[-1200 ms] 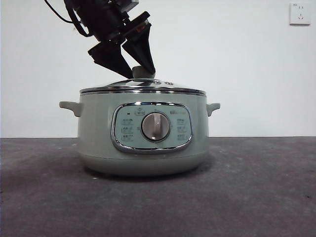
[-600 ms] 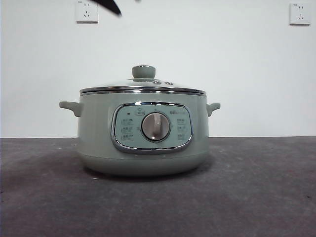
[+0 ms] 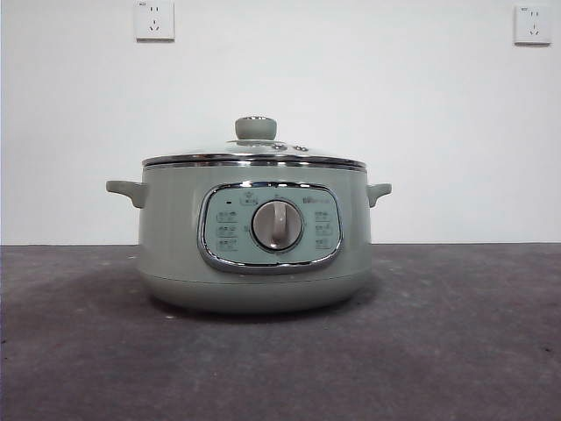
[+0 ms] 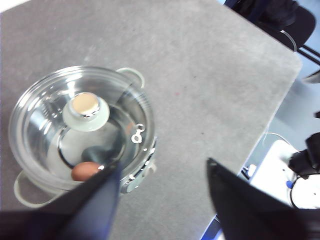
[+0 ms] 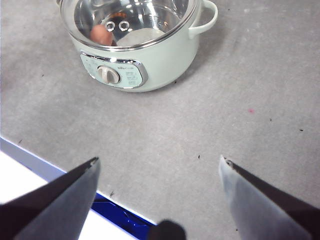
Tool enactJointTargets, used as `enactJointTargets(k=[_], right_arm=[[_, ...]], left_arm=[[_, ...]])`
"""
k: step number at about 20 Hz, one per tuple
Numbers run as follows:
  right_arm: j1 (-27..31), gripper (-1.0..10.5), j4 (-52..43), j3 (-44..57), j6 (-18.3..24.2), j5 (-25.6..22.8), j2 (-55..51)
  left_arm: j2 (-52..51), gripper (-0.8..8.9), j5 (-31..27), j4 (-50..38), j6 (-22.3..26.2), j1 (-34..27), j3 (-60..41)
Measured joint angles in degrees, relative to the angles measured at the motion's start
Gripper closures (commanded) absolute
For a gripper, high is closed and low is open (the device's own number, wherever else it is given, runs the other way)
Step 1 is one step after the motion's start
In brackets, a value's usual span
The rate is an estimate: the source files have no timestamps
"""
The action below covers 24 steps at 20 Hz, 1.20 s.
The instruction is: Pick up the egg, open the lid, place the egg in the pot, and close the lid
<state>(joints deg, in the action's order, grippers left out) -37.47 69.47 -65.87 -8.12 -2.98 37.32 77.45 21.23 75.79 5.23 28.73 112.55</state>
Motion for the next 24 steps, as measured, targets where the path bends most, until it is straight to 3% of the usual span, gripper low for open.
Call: enactJointTargets(k=[1,2,4,10,24], right_arm=[[0.0,5.5,0.0,0.0,0.0,0.0,0.0],[0.0,6.3,0.3,0.0,0.0,0.0,0.0],[0.0,9.6,1.8,0.0,0.0,0.0,0.0],[0.0,9.5,3.0,0.0,0.2,0.0,0.0],[0.0,9.5,3.0,0.0,-0.2,-2.0,0.0]], left_arm=[[0.0,7.30,0.0,0.0,-0.2,0.4,0.0],[0.1,8.19,0.0,0.0,-0.3,0.8,0.0],[0.2,8.21,0.0,0.0,-0.3,1.9,0.0],[0.3,8.20,0.0,0.0,-0.3,4.7,0.0],[0.3,8.18,0.0,0.0,-0.3,4.8,0.0]])
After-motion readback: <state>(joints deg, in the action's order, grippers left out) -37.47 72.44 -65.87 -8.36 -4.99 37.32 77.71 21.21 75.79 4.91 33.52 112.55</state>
